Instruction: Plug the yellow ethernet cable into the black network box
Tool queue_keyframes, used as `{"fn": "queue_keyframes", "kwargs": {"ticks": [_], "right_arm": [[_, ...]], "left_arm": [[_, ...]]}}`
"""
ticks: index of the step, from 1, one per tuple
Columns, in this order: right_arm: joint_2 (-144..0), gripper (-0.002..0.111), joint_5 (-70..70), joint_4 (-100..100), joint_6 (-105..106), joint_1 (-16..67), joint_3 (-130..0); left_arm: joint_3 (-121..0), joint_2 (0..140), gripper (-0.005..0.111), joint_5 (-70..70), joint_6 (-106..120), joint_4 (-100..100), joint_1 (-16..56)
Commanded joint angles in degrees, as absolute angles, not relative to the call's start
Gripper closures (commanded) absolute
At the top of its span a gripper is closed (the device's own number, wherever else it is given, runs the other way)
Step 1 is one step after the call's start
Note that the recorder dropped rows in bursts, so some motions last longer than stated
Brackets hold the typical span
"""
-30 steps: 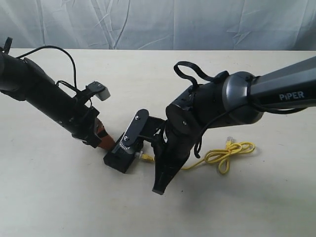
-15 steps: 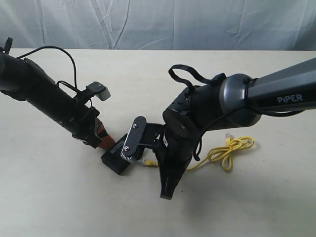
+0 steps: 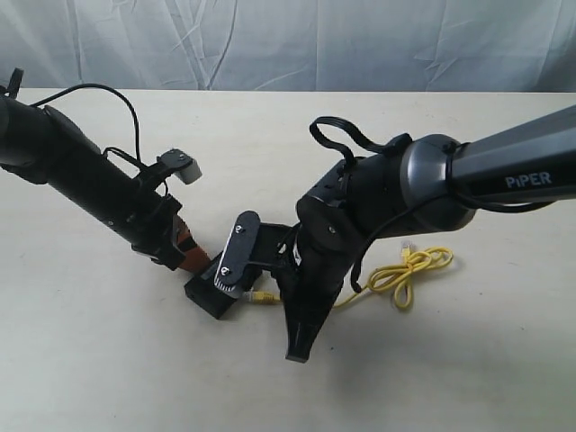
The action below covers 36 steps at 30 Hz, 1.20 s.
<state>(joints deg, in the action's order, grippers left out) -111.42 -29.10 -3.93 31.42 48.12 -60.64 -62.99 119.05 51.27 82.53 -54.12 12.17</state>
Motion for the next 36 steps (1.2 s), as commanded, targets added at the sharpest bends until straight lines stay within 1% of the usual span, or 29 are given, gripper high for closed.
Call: {"fn": "queue_keyframes", "kwargs": {"ticks": [1, 36], "right_arm": [[-111.3, 0.109, -27.9, -3.5, 32.0, 48.1, -60.8], [-110.9, 0.109, -30.1, -3.6, 33.5, 48.0, -60.8]], "left_arm": [[-63.2, 119.4, 0.107, 51.6, 82.6, -54.0, 12.7], [-63.2, 119.4, 0.107, 51.6, 82.6, -52.8, 12.7]]}}
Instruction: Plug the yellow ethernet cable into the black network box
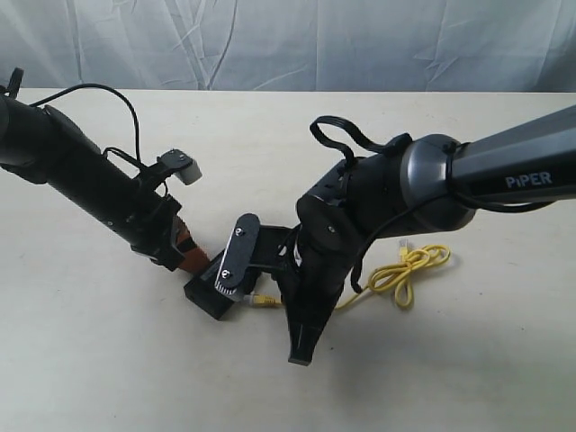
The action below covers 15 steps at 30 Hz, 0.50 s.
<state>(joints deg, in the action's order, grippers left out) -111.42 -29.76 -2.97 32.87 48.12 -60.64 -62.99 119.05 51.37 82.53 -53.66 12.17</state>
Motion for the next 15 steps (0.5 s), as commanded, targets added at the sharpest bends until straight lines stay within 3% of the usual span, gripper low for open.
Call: {"fn": "queue_keyframes", "kwargs": {"ticks": [1, 15], "right_arm": [[-110.9, 0.109, -30.3, -3.6, 33.5, 48.0, -60.8], [-109.8, 0.109, -28.4, -3.6, 33.5, 48.0, -60.8]], "left_arm": [[-63.2, 119.4, 0.107, 51.6, 82.6, -52.7, 12.7], [-63.2, 119.4, 0.107, 51.8, 82.6, -52.7, 12.7]]}}
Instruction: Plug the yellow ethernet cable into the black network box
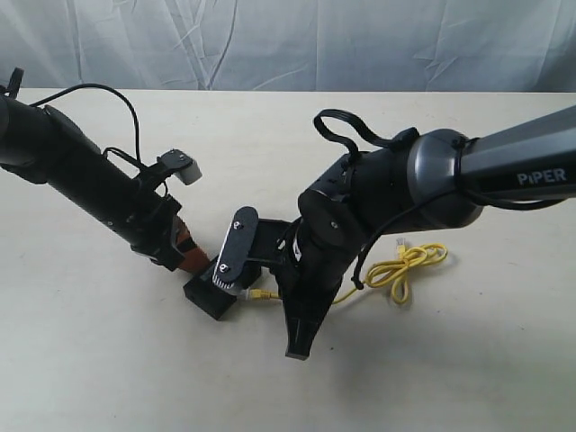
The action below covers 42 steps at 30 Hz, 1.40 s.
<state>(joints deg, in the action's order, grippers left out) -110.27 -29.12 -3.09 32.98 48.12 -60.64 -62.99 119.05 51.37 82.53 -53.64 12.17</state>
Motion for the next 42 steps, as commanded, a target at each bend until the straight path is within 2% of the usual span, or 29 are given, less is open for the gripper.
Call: {"fn": "queue_keyframes", "kwargs": {"ticks": [1, 32, 42], "right_arm": [[-109.8, 0.109, -28.4, -3.6, 33.5, 48.0, -60.8], [-110.5, 0.109, -28.1, -3.3, 36.4, 48.0, -60.8], [-110.6, 0.109, -29.6, -8.6, 27.1, 48.0, -60.8]], "left_arm": [[-63.2, 119.4, 0.107, 51.8, 82.6, -52.7, 12.7], [-63.2, 119.4, 0.107, 52.0, 82.6, -52.7, 12.7], [-63.2, 119.4, 0.107, 52.0, 82.6, -52.7, 12.7]]}}
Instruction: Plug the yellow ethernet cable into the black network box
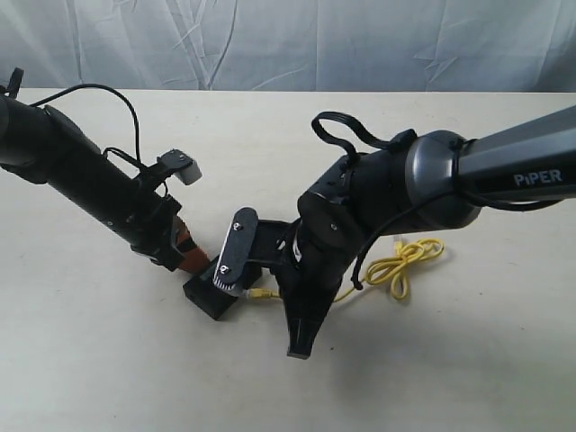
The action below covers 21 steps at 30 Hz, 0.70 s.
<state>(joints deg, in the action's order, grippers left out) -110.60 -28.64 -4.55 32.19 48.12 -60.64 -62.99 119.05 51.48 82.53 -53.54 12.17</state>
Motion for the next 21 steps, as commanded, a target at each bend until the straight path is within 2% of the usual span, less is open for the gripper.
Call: {"fn": "queue_keyframes", "kwargs": {"ticks": [1, 8, 21], "right_arm": [[-110.6, 0.109, -29.7, -9.7, 25.6, 48.0, -60.8], [-110.6, 0.109, -30.0, -9.7, 22.3, 48.0, -60.8], [-110.6, 0.109, -29.9, -3.1, 33.1, 48.0, -60.8]], "left_arm": [[-63.2, 119.4, 0.107, 52.0, 82.6, -52.7, 12.7], [-63.2, 119.4, 0.107, 52.0, 82.5, -53.7, 12.7], [-63.2, 119.4, 0.107, 52.1, 82.6, -53.8, 12.7]]}}
